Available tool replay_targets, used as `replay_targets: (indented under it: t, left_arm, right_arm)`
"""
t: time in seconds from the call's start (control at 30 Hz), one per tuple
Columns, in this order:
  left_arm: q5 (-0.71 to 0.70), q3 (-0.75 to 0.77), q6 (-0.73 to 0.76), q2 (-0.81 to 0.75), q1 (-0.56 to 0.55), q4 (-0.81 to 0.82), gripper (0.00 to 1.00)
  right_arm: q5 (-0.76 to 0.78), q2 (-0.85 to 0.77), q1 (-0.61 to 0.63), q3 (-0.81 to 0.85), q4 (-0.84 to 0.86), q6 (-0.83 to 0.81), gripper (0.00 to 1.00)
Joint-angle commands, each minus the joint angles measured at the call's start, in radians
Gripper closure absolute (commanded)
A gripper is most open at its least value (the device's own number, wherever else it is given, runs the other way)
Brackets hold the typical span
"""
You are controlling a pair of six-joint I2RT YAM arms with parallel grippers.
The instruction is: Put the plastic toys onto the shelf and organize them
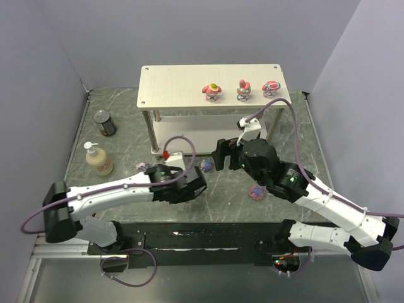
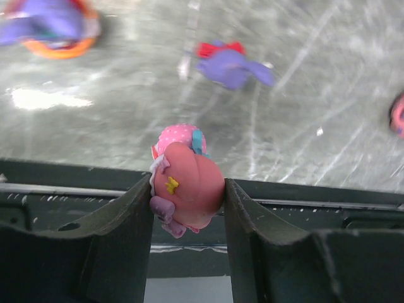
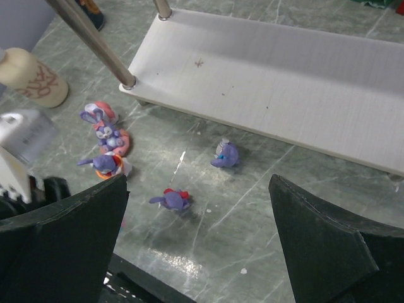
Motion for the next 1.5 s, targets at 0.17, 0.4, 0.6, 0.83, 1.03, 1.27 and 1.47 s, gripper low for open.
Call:
replay_targets:
  t: [0.17, 0.4, 0.6, 0.83, 1.03, 1.27, 1.47]
  left_arm:
    - [0.123, 0.079, 0.273, 0.183, -0.025, 0.313, 0.99]
    - [0.203, 0.107, 0.357, 0.327, -0.025, 0.458, 0.99]
    - [0.208, 0.122, 0.379, 0.413, -0.023, 0.457, 0.99]
    - [0.200, 0.120, 0.374, 0.438, -0.023, 0.445, 0.97]
    - [0.203, 0.124, 0.384, 0.451, -0.023, 0.431, 0.77]
    - [0.208, 0.113, 0.384, 0.438, -0.023, 0.439, 0.50]
    - [0.205, 0.104, 0.382, 0.422, -0.025, 0.448, 0.30]
  right_arm:
    - [0.088, -0.098, -0.049, -0.031, -0.113, 0.090, 0.00]
    - [0.252, -0.163, -0.104, -0.034, -0.244, 0.153, 0.00]
    - [0.294, -0.215, -0.149, -0.048, -0.289, 0.187, 0.00]
    - [0.295, -0.234, -0.155, -0.059, -0.295, 0.199, 0.00]
    - [0.292, -0.232, -0.156, -0.057, -0.292, 0.199, 0.00]
    - [0.266, -0.235, -0.156, -0.060, -0.283, 0.185, 0.00]
    - [0.245, -0.232, -0.158, -0.055, -0.272, 0.173, 0.00]
